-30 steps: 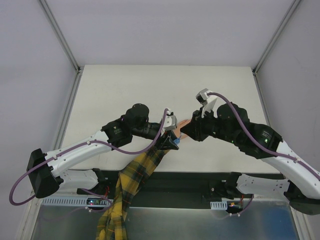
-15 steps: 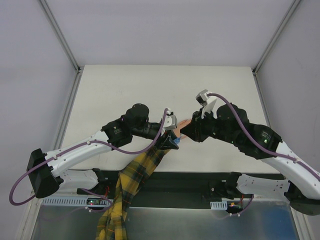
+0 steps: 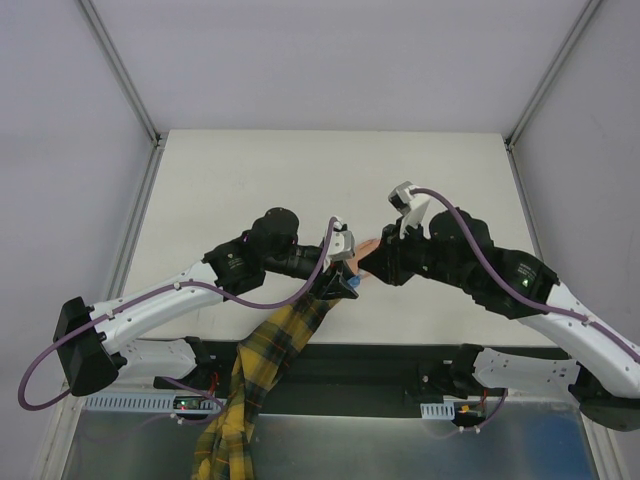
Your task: Paint the nails
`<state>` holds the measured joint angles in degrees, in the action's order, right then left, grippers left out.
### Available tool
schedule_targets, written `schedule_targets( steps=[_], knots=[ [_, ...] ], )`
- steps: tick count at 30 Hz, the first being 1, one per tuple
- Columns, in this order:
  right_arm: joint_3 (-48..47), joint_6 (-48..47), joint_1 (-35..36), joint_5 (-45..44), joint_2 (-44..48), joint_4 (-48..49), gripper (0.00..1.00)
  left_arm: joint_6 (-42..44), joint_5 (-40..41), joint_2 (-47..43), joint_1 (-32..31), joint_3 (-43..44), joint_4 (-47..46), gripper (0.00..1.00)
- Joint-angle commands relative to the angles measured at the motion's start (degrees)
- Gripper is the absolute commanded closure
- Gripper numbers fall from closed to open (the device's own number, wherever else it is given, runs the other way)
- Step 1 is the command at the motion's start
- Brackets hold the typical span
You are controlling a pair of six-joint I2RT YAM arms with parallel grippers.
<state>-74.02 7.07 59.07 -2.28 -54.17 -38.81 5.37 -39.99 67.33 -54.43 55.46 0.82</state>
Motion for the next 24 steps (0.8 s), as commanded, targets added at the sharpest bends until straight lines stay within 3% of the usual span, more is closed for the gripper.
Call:
schedule_targets(
  steps=[1,20,24],
  knots=[
    [0.5,0.8,-0.2,-0.5,0.4,2.4,1.00,1.1,0.3,-2.1,-0.5,1.1,-1.1,1.00],
    [10.2,2.7,0.8,0.2,1.9,10.8,0.97,1.6,4.7,-3.0,-0.5,1.1,-1.1,1.00],
    [14.2,4.4,3.2,-5.2,3.2,13.8,0.95,1.4,6.6,-3.4,-0.6,0.8,-1.1,1.00]
  ],
)
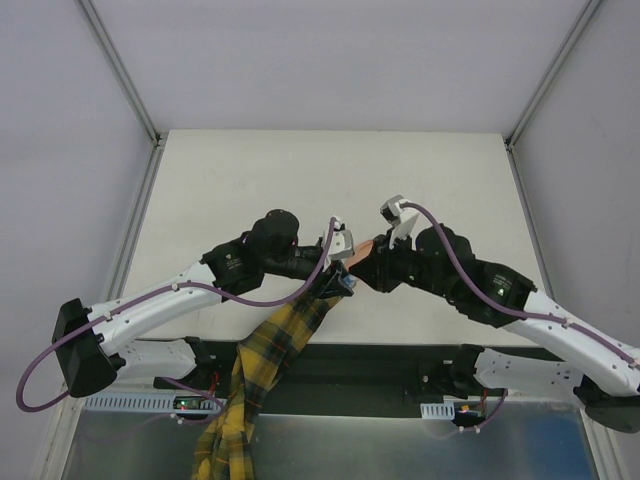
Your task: Paint the nails
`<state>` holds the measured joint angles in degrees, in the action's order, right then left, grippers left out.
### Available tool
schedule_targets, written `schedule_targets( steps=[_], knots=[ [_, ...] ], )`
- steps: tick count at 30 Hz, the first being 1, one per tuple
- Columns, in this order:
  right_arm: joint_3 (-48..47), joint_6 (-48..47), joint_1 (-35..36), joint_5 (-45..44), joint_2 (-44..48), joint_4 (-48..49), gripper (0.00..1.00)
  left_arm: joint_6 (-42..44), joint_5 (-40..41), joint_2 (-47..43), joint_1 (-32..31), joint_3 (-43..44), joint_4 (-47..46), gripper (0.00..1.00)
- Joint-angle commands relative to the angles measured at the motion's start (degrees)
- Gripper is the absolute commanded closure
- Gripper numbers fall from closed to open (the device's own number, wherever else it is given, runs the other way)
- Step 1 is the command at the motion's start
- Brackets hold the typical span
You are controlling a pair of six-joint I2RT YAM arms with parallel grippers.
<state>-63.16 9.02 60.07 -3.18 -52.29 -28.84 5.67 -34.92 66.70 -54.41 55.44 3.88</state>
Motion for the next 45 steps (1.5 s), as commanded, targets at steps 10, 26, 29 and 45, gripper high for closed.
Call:
schedule_targets(
  steps=[10,26,29,45],
  knots=[
    [1.1,4.5,11.4,-17.3,-4.3,3.1,0.89,0.5,2.9,-3.5,-0.5,-0.3,-5.6,1.00],
    [-8.8,-2.0,10.1,-16.5,0.3,-10.4,0.36,0.2,-3.1,-4.0,-0.6,-0.2,-5.6,1.00],
    [-12.7,-7.0,8.9,-11.2,1.2,-14.2,0.31,0.3,-6.6,-3.9,-0.6,0.3,-5.0,1.00],
    [-18.9,-24.9,-8.2,42.9,-6.5,-12.8,0.47,-3.1,-30.3,-1.5,-0.5,3.2,-4.1,1.00]
  ],
)
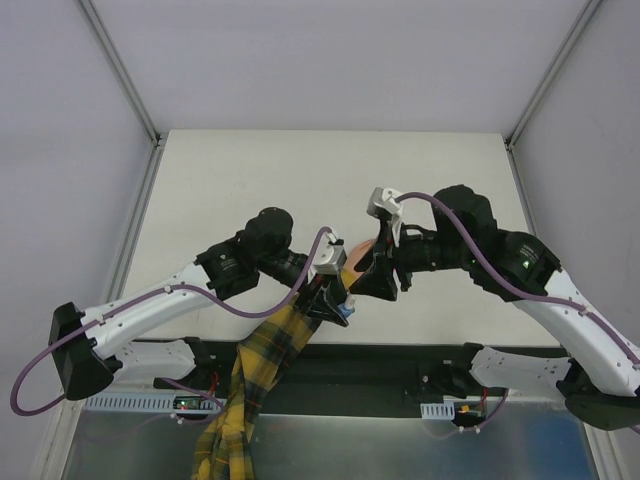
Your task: Paint the nails
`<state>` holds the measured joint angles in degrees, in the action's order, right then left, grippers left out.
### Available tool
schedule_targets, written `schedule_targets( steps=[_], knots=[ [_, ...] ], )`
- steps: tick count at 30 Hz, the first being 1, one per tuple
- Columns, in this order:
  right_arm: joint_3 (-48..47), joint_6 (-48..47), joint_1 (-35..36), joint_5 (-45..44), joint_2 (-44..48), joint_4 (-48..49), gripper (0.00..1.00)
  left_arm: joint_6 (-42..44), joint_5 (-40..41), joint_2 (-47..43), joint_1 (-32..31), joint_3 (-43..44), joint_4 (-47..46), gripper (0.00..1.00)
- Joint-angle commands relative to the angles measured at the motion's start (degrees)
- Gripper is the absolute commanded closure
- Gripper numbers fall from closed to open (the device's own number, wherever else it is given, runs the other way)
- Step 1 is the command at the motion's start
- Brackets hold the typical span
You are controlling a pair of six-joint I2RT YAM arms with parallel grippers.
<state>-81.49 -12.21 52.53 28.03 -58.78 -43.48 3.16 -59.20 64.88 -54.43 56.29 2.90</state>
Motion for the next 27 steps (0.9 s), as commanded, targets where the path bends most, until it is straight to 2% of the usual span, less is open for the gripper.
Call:
schedule_targets(
  steps=[1,10,21,27],
  knots=[
    [0.3,-3.8,-0.6,12.7,0.1,3.0,0.49,-0.7,-6.4,0.5,-0.4,2.4,-3.2,1.00],
    [3.7,-3.7,-1.0,18.8,1.0,6.1,0.53,-1.0,-7.0,0.9,-0.5,2.7,-3.2,1.00],
    [5.0,-4.9,-1.6,21.7,-0.1,6.7,0.66,-1.0,-8.6,1.0,-0.4,2.7,-3.2,1.00],
    [5.1,-5.7,-1.7,22.7,-0.8,6.6,0.69,-1.3,-10.1,0.9,-0.3,2.9,-3.2,1.00]
  ],
)
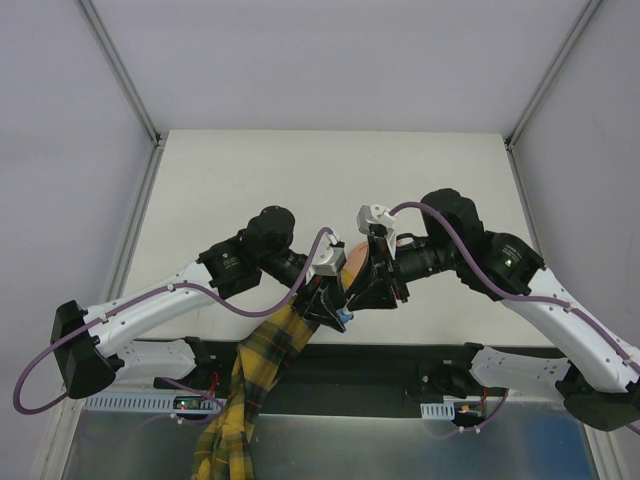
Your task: Paint the nails
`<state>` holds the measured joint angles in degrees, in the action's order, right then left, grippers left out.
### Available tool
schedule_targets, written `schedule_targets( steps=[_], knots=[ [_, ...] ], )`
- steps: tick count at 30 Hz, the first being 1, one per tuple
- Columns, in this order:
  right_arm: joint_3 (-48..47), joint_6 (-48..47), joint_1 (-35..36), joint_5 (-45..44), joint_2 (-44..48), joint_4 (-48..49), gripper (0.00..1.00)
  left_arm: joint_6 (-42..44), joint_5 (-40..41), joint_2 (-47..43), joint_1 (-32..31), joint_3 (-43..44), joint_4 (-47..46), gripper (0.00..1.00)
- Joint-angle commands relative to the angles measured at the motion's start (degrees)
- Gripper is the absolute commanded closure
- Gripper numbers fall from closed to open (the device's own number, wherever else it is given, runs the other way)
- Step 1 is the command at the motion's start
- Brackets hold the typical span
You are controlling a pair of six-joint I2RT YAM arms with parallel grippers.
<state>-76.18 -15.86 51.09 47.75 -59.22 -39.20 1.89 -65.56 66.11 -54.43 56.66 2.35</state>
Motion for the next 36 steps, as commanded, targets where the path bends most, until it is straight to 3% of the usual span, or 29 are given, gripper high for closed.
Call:
schedule_targets(
  steps=[1,4,7,8,14,17,18,20,23,24,27,36],
  knots=[
    [-0.2,-2.2,-0.3,2.9,-0.5,2.3,0.69,0.0,-3.9,-0.3,-0.3,2.5,-2.6,1.00],
    [-0.2,-2.5,-0.3,3.1,-0.8,2.3,0.76,0.1,-3.3,-0.4,-0.3,2.5,-2.6,1.00],
    [-0.2,-2.6,-0.3,3.2,-1.2,2.0,0.89,0.1,0.9,-0.9,0.1,2.7,-2.6,1.00],
    [-0.3,-2.6,-0.4,2.8,-1.4,1.8,1.00,0.2,2.3,-1.2,0.4,2.6,-2.6,1.00],
    [1.1,-2.0,-0.5,-3.9,-2.4,-0.1,1.00,-1.4,24.5,-5.1,4.3,-0.3,-5.5,1.00],
    [2.4,1.0,-0.5,-11.9,-2.0,2.8,1.00,-1.7,36.8,-7.0,6.0,-2.7,-8.5,1.00],
    [3.8,2.4,-0.5,-18.1,-1.7,4.2,1.00,-1.8,39.8,-8.0,6.4,-3.5,-9.3,1.00],
    [5.5,9.9,-0.4,-24.7,-2.2,9.5,1.00,-1.5,46.9,-9.3,6.9,-5.7,-11.7,1.00],
    [5.2,19.9,4.8,-42.4,-5.5,11.6,1.00,1.7,53.1,-9.7,7.0,-7.4,-13.7,1.00],
    [3.8,24.9,10.6,-55.4,-8.5,10.4,1.00,3.8,55.6,-9.8,7.1,-7.5,-13.9,1.00],
    [-1.6,31.6,14.5,-62.6,-13.4,10.5,1.00,6.4,57.3,-9.8,7.4,-8.7,-15.4,1.00],
    [-0.3,32.8,13.3,-66.6,-13.3,13.9,1.00,4.9,56.2,-10.6,8.4,-11.4,-18.9,1.00]
  ],
)
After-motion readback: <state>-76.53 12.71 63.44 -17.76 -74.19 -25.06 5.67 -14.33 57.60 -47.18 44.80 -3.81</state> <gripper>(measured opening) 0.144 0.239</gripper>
